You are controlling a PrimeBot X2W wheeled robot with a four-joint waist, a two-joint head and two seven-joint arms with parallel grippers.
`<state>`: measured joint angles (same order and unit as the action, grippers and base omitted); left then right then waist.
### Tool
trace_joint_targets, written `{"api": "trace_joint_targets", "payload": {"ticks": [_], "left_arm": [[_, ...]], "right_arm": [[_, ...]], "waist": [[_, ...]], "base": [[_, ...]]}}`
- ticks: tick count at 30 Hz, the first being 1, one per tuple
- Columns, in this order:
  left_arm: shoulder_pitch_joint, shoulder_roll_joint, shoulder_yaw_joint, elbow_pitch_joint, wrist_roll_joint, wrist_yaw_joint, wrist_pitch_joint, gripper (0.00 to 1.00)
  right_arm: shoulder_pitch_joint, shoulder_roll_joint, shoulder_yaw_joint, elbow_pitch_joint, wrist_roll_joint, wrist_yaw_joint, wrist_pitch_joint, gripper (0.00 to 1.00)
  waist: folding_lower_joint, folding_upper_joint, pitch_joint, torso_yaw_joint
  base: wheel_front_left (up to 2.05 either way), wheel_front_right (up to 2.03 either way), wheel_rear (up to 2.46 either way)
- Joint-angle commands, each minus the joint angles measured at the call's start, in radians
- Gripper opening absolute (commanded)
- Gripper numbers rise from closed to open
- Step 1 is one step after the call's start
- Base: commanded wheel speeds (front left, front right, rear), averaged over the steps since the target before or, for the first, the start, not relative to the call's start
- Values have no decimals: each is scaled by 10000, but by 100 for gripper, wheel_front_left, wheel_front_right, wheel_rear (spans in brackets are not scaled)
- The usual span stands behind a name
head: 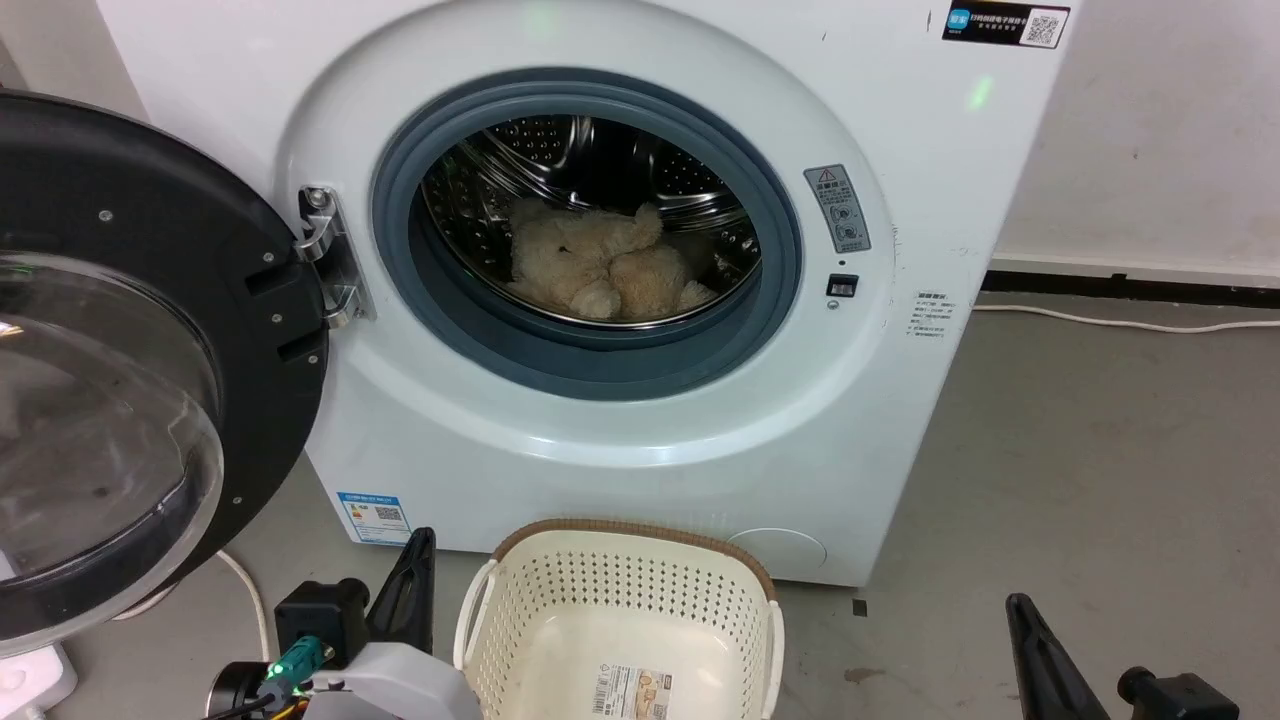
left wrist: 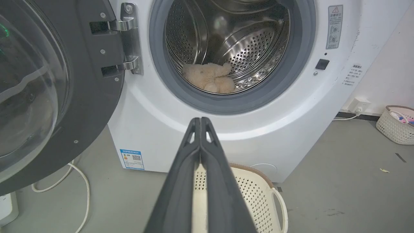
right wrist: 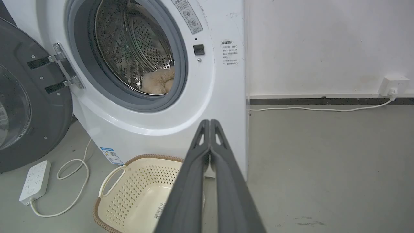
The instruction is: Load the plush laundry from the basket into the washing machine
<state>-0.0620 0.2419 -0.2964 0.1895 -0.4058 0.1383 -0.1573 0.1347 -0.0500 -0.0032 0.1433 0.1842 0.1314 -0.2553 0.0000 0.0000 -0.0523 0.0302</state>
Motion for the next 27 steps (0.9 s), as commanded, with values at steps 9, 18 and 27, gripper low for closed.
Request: {"api": "trace_joint_targets", "payload": {"ticks": [9,18,27], "left_arm": [[65,-166,286,-183,418,-124,158,0],[109,-307,501,-320,710,-225,271,0],[159,-463,740,-473,1035,-338,398,0]], "right_arm": [[-138,0,2,-148,-188,-1,252,0],[-235,0,4,-251,-320,-1,436,0],[-343,-1,7,-366,-468,-2,642,0]], "waist": [[0,0,41,-23],[0,0,79,-46],[0,0,123,-71]], "base": [[0,0,0],[0,0,0],[0,0,0]]}}
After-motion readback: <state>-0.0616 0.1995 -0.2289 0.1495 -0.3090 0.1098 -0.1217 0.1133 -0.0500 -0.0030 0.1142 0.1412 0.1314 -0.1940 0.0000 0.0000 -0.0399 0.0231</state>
